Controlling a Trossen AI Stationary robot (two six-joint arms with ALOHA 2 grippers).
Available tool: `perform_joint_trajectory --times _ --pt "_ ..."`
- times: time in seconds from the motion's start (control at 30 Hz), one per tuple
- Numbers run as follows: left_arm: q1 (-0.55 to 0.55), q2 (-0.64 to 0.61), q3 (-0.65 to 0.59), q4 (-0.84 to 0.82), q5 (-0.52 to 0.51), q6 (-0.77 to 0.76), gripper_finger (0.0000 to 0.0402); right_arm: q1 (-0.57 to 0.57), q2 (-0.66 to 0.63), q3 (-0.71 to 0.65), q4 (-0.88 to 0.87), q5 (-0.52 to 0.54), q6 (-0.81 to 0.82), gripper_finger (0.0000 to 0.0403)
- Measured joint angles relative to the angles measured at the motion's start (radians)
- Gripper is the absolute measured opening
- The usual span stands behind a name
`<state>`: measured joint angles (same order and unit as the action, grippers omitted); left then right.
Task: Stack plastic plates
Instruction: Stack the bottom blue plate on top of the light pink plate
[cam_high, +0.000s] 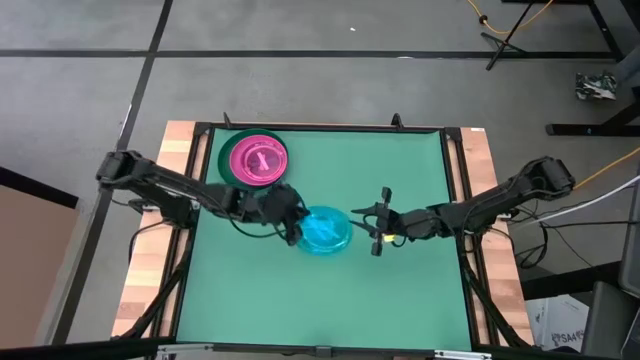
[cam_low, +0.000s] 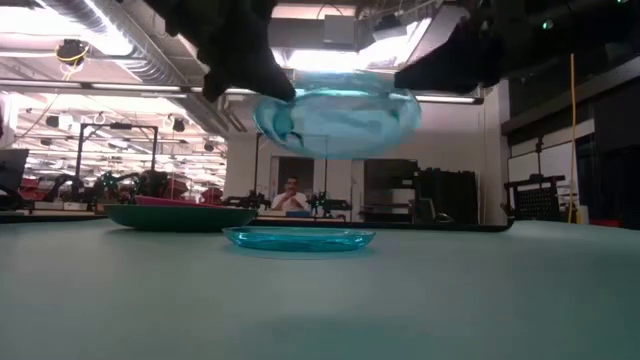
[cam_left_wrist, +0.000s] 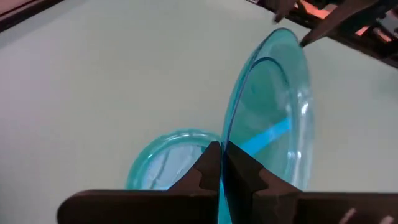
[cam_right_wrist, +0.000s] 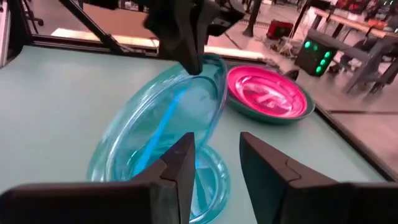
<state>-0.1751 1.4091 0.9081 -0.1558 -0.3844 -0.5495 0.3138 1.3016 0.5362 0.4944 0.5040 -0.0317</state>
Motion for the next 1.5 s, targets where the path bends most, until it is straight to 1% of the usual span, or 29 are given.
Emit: perform_joint_trajectory --times 0.17,0.27,0.43,0.57,0.73,0.93,1.13,1.33,1.5 --pt "0.090 -0.130 0.000 -0.136 0.077 -0.012 0.0004 0.000 -0.088 0.000 -0.071 0.000 -0.030 0.0120" --pt "0.166 -0.206 0.001 -0.214 0.088 -0.019 0.0004 0.000 -0.125 0.000 -0.097 0.000 -0.030 0.0120" --pt "0.321 -0.315 0.001 -0.347 0.089 -0.018 0.0004 0.000 -0.135 -0.001 -0.106 0.000 -0.031 0.0120" --pt "0.457 -0.360 0.001 -0.430 0.089 -0.017 0.0004 0.000 -0.135 -0.001 -0.135 0.000 -0.031 0.0120" --pt "0.633 -0.361 -0.002 -0.530 0.107 -0.017 0.0004 0.000 -0.135 -0.001 -0.163 0.000 -0.030 0.0120" --pt "0.810 -0.348 -0.049 -0.521 0.176 -0.016 0.0004 0.000 -0.135 -0.001 -0.165 0.000 -0.030 0.0120" --pt "0.943 -0.348 -0.126 -0.509 0.237 -0.016 0.0004 0.000 -0.135 -0.001 -0.184 0.000 -0.030 0.0120" --pt "1.023 -0.348 -0.222 -0.407 0.295 -0.025 0.0004 0.000 -0.135 -0.001 -0.191 0.000 -0.029 0.0120" --pt "1.057 -0.348 -0.287 -0.345 0.302 -0.064 0.0004 0.000 -0.135 -0.001 -0.192 0.000 -0.028 0.0120"
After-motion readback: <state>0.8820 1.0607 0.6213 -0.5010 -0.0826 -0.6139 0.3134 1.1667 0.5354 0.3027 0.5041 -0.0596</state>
